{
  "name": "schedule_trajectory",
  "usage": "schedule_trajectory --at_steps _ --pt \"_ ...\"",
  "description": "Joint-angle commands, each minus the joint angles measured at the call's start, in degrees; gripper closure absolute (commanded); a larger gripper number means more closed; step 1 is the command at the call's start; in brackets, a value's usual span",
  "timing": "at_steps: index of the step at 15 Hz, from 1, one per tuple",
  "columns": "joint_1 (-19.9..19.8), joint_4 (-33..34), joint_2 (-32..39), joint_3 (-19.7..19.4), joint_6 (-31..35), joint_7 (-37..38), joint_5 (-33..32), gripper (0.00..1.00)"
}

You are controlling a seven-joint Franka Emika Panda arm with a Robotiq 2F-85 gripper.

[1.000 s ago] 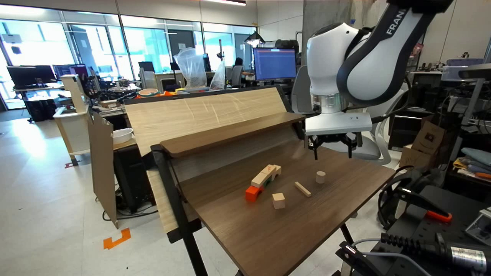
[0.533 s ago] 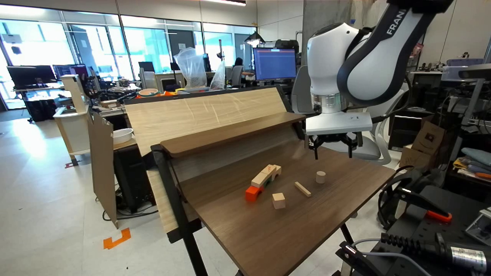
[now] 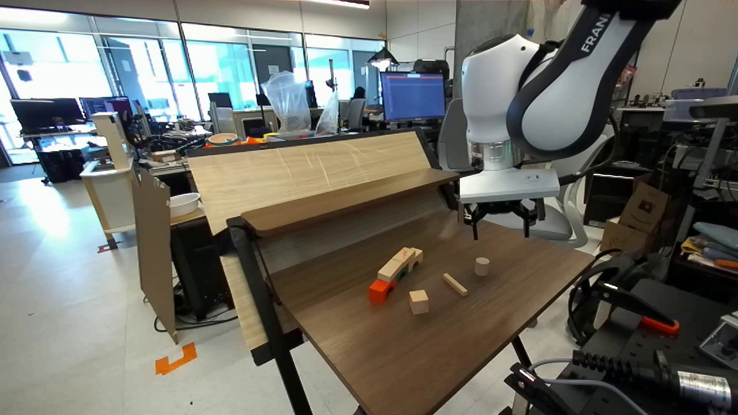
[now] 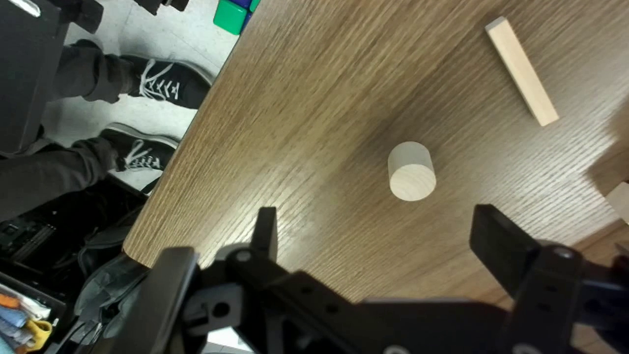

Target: Pick the block and stack it on the other blocks

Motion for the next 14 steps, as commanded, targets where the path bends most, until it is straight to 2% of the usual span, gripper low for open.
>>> schedule_trajectory --at_steps 1,13,14 --pt "2.3 -0.1 0.1 -2.2 0.3 -1.2 1.6 0.0" --pt "2.3 -0.1 0.0 -2.2 0.3 -1.2 1.6 0.0" --pt "3.1 -0.1 0.8 -3.3 3.4 1.9 0.2 0.0"
